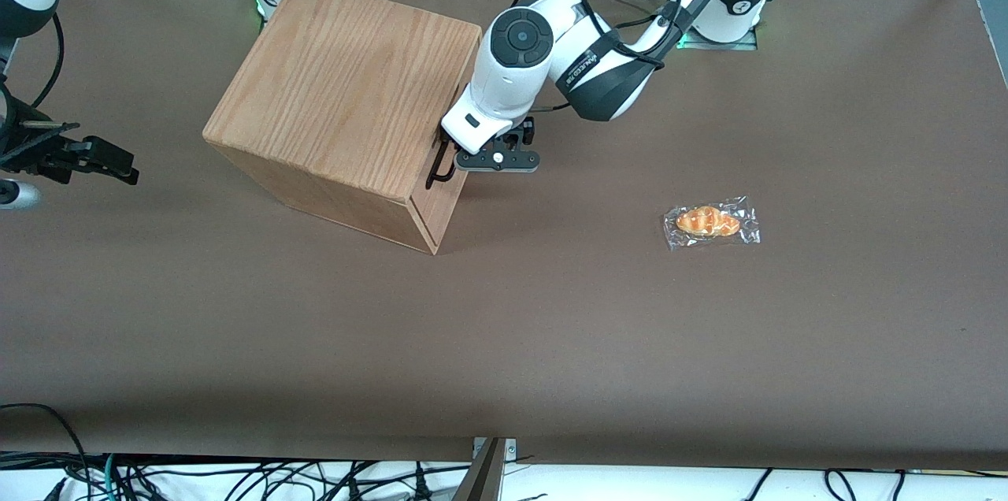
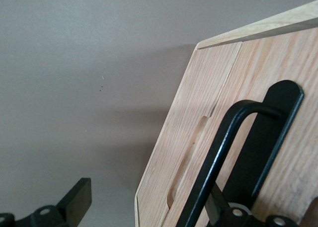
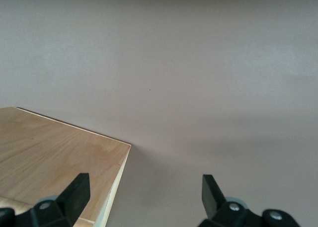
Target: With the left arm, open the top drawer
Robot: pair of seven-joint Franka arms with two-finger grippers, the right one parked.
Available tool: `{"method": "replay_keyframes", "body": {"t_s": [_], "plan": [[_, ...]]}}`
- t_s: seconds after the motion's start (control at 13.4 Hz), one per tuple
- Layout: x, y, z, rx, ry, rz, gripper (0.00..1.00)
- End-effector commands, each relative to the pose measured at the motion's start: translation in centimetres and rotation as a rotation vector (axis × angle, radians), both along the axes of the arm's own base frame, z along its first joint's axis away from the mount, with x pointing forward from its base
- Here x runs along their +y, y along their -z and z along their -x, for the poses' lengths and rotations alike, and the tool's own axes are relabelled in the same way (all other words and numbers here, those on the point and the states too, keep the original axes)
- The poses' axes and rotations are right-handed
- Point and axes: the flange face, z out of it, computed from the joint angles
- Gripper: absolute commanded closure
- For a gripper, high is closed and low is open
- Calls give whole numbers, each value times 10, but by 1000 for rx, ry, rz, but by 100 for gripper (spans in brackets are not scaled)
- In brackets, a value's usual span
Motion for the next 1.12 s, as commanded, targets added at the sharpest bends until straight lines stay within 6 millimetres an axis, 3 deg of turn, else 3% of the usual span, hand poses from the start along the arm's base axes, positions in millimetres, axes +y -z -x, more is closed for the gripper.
{"method": "replay_keyframes", "body": {"t_s": [0.0, 1.05], "plan": [[-10, 1, 8, -30, 31, -13, 0], [35, -12, -26, -30, 78, -33, 0]]}}
